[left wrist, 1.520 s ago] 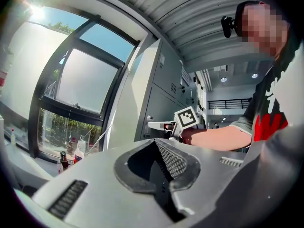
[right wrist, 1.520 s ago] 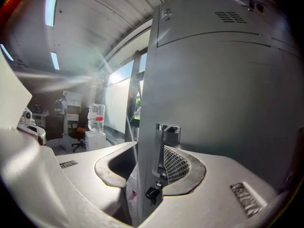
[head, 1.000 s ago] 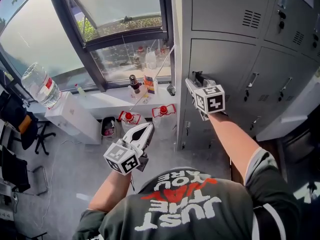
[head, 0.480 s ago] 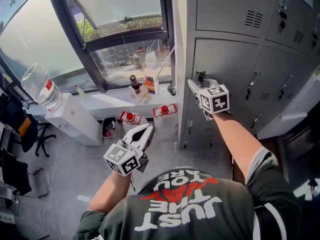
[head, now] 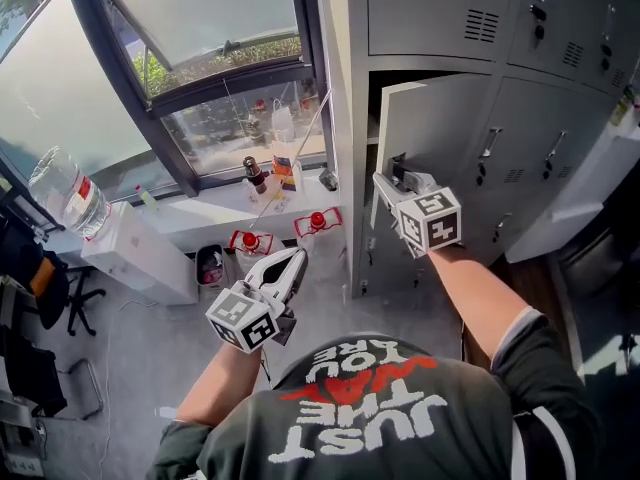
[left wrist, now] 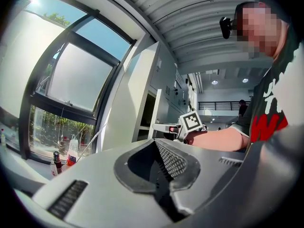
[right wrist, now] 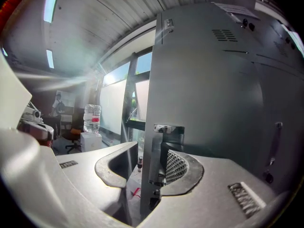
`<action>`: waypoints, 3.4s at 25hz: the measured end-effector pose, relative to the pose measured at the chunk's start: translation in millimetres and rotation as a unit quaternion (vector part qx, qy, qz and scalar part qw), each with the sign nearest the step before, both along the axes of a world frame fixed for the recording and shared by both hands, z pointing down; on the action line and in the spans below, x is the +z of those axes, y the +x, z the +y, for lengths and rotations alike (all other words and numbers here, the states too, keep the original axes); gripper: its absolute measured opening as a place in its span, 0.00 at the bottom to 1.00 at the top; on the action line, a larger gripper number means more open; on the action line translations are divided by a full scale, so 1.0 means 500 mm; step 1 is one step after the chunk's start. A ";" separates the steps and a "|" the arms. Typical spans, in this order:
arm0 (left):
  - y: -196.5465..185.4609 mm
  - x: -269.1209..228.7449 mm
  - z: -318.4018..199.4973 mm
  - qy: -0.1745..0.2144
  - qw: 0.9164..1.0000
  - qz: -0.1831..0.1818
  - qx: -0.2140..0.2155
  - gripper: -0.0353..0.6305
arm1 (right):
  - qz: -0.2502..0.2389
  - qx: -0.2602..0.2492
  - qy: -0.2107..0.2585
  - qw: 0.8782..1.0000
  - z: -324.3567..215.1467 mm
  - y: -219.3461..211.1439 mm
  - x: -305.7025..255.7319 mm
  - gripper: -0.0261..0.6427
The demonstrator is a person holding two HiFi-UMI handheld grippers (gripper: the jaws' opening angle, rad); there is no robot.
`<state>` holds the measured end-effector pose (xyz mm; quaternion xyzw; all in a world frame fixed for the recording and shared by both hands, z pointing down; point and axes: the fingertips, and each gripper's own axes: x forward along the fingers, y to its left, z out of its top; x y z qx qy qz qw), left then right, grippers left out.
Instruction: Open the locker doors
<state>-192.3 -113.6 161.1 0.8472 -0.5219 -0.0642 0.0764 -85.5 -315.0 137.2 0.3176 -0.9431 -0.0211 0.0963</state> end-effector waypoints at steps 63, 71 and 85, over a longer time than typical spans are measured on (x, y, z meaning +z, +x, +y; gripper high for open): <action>0.240 0.022 -0.095 -0.019 0.991 -0.005 0.133 0.05 | -0.099 0.256 -0.001 0.962 0.068 0.742 0.002 0.12; 0.234 0.019 -0.088 -0.015 0.992 -0.004 0.128 0.05 | -0.107 0.268 -0.024 0.957 0.144 0.713 0.051 0.12; 0.170 0.028 -0.052 -0.018 0.996 0.003 0.082 0.05 | -0.048 0.061 -0.057 0.995 0.175 0.300 0.120 0.12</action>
